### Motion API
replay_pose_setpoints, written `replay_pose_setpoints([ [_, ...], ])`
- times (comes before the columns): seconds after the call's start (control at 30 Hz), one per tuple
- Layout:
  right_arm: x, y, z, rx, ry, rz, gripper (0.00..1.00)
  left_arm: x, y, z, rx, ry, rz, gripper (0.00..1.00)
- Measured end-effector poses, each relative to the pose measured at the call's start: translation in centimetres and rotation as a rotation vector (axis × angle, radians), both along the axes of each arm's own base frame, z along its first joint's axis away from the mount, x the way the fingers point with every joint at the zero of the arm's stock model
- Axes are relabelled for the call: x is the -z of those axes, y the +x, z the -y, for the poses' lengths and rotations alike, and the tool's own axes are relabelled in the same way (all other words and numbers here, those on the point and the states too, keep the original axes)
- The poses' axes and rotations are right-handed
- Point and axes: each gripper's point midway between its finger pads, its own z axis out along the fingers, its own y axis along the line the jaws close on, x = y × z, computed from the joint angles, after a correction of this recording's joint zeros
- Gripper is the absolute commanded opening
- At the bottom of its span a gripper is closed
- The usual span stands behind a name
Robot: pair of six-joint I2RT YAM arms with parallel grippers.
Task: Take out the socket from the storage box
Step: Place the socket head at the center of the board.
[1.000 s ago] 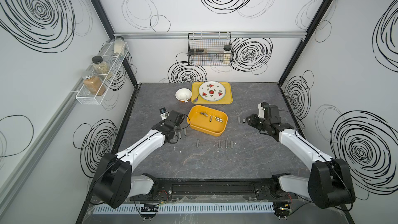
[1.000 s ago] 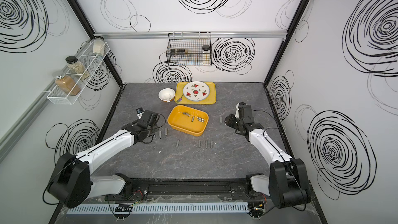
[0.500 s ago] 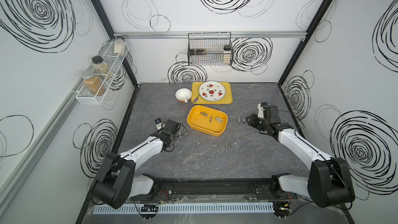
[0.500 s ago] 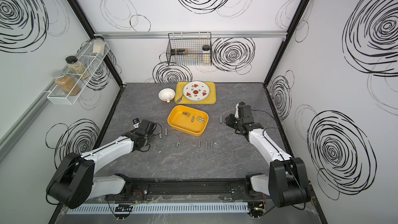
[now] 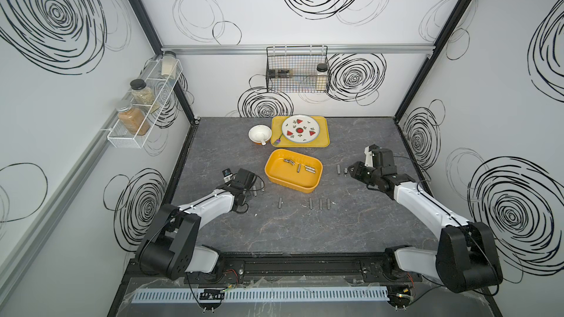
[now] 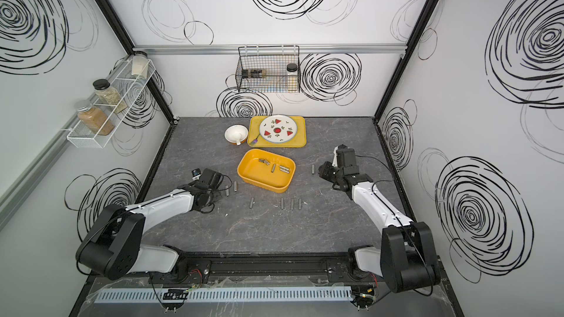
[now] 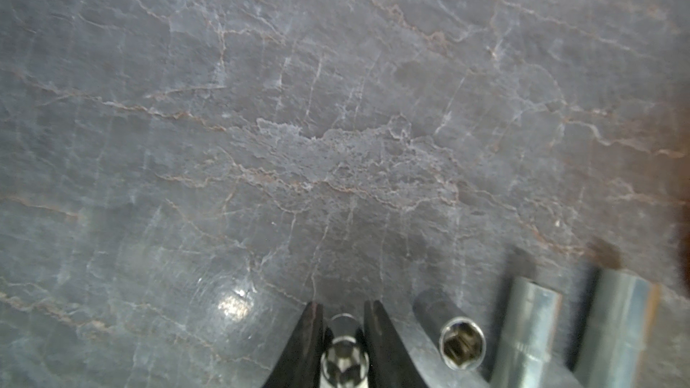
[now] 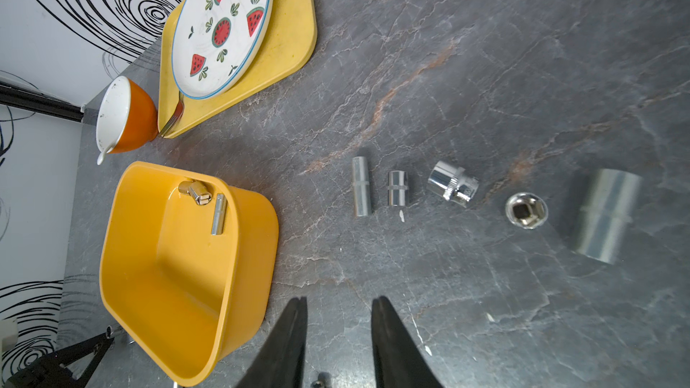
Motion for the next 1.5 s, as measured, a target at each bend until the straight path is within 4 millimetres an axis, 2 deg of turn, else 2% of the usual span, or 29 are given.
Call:
replay_pose_setpoints([
  [0.33, 0.0, 0.1, 0.2, 0.008, -0.01, 0.001, 0.34, -0.6, 0.1, 0.3, 0.015, -0.017, 0.013, 0.35],
  [0.4, 0.0, 0.0, 0.1, 0.002, -0.013, 0.005, 0.34, -1.6, 0.2, 0.7, 0.025, -0.03, 0.036, 0.45],
  [0.43, -0.1, 0.0, -0.1, -0.005, -0.015, 0.007, 0.34, -2.6, 0.4, 1.0, 0.033, -0.042, 0.059, 0.49],
  [0.5, -0.3, -0.1, -0.6, -0.026, -0.024, 0.014, 0.34, -5.4, 0.9, 2.1, 0.057, -0.078, 0.125, 0.5],
  [0.6, -1.4, -0.1, -2.1, -0.078, -0.038, 0.038, 0.34, -10.9, 2.2, 3.8, 0.102, -0.149, 0.241, 0.51],
  [0.7, -3.2, 0.0, -4.8, -0.156, -0.055, 0.081, 0.34, -15.9, 2.9, 4.8, 0.143, -0.2, 0.344, 0.51],
  [0.8, -4.8, 0.4, -8.7, -0.263, -0.071, 0.12, 0.34, -18.5, 2.1, 4.9, 0.191, -0.208, 0.385, 0.51],
  [0.93, -4.5, 1.0, -13.6, -0.386, -0.109, 0.112, 0.34, -19.0, 0.4, 4.7, 0.256, -0.189, 0.369, 0.54],
  [1.07, -2.3, 1.5, -17.8, -0.484, -0.154, 0.065, 0.34, -19.0, -0.5, 4.6, 0.294, -0.177, 0.353, 0.55],
  [1.17, -0.4, 1.7, -20.0, -0.534, -0.196, 0.029, 0.35, -18.8, -0.7, 4.7, 0.318, -0.17, 0.341, 0.55],
  [1.33, 1.9, 3.6, -22.8, -0.57, -0.276, 0.013, 0.36, -18.5, -0.9, 4.7, 0.336, -0.161, 0.329, 0.55],
  [1.5, 4.5, 5.8, -23.4, -0.565, -0.366, -0.006, 0.39, -17.9, -1.1, 4.5, 0.344, -0.168, 0.318, 0.55],
])
